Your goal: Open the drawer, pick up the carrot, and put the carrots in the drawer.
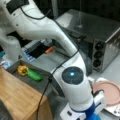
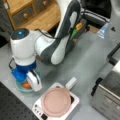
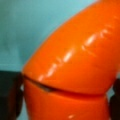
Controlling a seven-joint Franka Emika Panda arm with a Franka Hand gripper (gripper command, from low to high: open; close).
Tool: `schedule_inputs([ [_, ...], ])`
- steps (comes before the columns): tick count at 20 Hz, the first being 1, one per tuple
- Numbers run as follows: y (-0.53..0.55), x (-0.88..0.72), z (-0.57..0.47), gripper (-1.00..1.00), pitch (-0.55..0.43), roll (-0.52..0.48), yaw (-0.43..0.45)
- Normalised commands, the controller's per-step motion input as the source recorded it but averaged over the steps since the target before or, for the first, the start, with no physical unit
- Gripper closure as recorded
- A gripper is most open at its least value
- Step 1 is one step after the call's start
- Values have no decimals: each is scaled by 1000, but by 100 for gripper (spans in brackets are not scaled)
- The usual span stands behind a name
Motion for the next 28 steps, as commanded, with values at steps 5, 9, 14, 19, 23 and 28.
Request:
schedule_inputs([
  [5,-68,-142,-220,-100,-152,229,-29],
  [9,-68,-146,-198,-100,-156,227,-19],
  [14,-60,-124,-134,-100,-173,208,-28],
  [19,6,-132,-217,-100,-160,219,-40],
  [23,7,-137,-254,-100,-158,223,-43],
  [28,9,-126,-288,-100,-165,226,-54],
])
